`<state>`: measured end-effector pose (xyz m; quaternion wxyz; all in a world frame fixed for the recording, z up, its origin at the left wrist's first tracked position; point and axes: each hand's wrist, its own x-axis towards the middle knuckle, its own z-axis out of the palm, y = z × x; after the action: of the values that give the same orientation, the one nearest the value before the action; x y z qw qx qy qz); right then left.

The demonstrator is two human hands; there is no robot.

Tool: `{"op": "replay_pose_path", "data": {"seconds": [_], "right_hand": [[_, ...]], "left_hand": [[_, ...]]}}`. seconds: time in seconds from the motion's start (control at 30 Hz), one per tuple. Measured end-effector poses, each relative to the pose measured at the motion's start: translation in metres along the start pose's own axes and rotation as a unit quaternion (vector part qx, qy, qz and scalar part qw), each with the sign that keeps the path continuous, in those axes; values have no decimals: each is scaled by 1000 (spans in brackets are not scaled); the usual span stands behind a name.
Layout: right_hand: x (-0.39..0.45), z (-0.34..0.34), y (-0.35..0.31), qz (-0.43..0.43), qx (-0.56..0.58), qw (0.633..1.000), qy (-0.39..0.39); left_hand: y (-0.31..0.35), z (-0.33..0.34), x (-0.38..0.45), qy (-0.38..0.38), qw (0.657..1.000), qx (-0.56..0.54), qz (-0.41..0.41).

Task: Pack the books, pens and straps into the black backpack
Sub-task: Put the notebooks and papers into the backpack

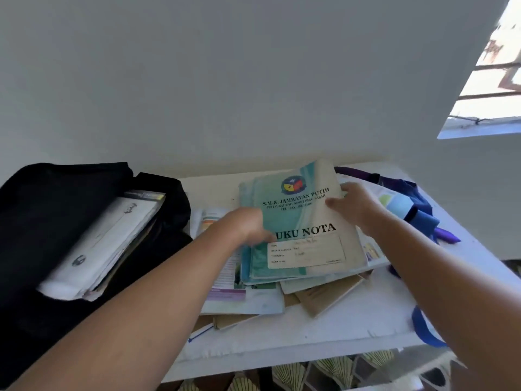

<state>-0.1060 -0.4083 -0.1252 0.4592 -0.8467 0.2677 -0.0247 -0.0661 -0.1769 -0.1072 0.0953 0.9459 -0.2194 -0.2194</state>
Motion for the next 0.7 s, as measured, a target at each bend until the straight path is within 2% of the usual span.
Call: {"op": "replay_pose_path", "data": {"seconds": [0.1,0.17,0.23,0.3,0.33,0.4,0.47,0.53,0.6,0.63,0.7], "right_hand": [[2,11,9,-11,-178,983,34],[-3,22,0,-63,-251,963,76],[-15,36,-18,-153,-225,959,79],[-27,55,-41,-219,-150,964,12],[-33,66,-51,-229,-108,967,-38],[-46,91,-68,-201,-24,969,-140],[-54,120,-81,-135,61,962,-228],[-60,146,-90,-69,123,942,-303],[-67,169,-94,-29,150,926,-344],[-71,180,-96,-14,157,922,-353],[-74,198,-99,7,157,925,-346]], "left_hand": [[-6,4,2,21,999,-27,-18],[-13,3,-2,33,999,-34,-11],[-20,4,-5,45,998,-45,-5],[-31,7,-11,70,997,-10,-18],[-38,8,-15,91,994,41,-34],[-54,6,-26,120,976,166,-71],[-72,0,-42,98,962,232,-107],[-87,-9,-56,47,964,220,-139],[-100,-17,-68,6,975,164,-151],[-106,-19,-73,13,980,134,-146],[-114,-21,-78,81,985,78,-127]]}}
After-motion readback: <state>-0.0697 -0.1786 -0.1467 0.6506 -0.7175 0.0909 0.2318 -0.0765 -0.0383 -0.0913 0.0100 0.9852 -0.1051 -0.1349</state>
